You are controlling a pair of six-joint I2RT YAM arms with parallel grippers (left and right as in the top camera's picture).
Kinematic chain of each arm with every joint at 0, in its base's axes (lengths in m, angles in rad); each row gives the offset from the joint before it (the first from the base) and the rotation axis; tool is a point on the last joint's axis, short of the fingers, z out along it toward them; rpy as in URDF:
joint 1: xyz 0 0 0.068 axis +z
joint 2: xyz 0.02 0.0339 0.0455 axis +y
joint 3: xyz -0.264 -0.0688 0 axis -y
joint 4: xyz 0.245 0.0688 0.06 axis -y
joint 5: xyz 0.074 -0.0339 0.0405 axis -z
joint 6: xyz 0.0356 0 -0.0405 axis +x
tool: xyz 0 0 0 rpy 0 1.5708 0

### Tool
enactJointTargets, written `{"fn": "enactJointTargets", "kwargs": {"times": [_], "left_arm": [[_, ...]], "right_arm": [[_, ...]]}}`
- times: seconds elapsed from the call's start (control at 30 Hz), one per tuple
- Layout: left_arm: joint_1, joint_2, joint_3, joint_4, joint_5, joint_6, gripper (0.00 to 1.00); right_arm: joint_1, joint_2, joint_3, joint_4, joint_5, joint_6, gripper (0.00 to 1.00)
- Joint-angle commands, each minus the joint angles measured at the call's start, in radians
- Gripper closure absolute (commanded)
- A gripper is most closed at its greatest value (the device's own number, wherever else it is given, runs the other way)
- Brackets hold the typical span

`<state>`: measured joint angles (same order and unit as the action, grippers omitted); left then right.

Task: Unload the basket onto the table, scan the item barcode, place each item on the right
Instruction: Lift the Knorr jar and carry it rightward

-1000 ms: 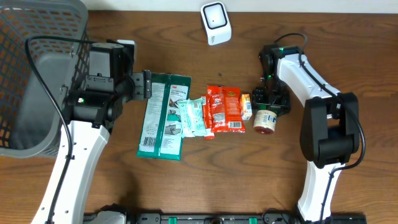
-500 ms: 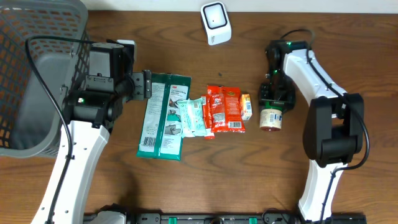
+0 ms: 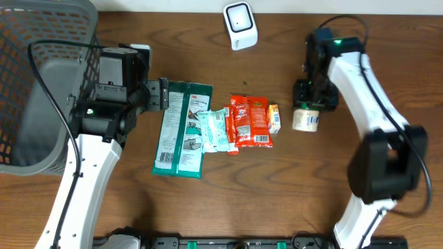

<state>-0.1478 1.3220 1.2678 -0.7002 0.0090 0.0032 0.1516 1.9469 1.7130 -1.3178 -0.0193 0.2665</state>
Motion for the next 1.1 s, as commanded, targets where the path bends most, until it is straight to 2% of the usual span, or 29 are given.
{"fn": "enactJointTargets", "kwargs": {"times": [0.0, 0.2, 0.37, 0.5, 0.7, 0.83, 1.07], "left_arm": [[0.0, 0.003, 0.001, -0.003, -0.005, -0.005, 0.17], [0.0, 0.003, 0.001, -0.003, -0.005, -0.005, 0.18], [0.0, 0.003, 0.001, -0.003, -0.005, -0.005, 0.18], [0.0, 0.003, 0.001, -0.003, -0.005, -0.005, 0.18], [0.0, 0.003, 0.001, -0.003, -0.005, -0.005, 0.17], [0.0, 0.003, 0.001, -0.003, -0.005, -0.005, 0.17], [0.0, 0.003, 0.001, -0.003, -0.005, -0.005, 0.18]], "right_arm": [[-0.003, -0.122, 0.014, 0.009, 0.034, -0.013, 0.53], [-0.003, -0.309, -0.103, 0.143, 0.094, -0.012, 0.56], [-0.002, -0.479, -0.362, 0.41, 0.094, -0.009, 0.55], [-0.001, -0.565, -0.61, 0.686, 0.098, -0.036, 0.54], [0.018, -0.562, -0.869, 1.065, 0.129, -0.044, 0.56], [0.027, -0.55, -0.972, 1.257, 0.153, -0.071, 0.59], [0.027, -0.494, -1.038, 1.352, 0.148, -0.07, 0.55]]}}
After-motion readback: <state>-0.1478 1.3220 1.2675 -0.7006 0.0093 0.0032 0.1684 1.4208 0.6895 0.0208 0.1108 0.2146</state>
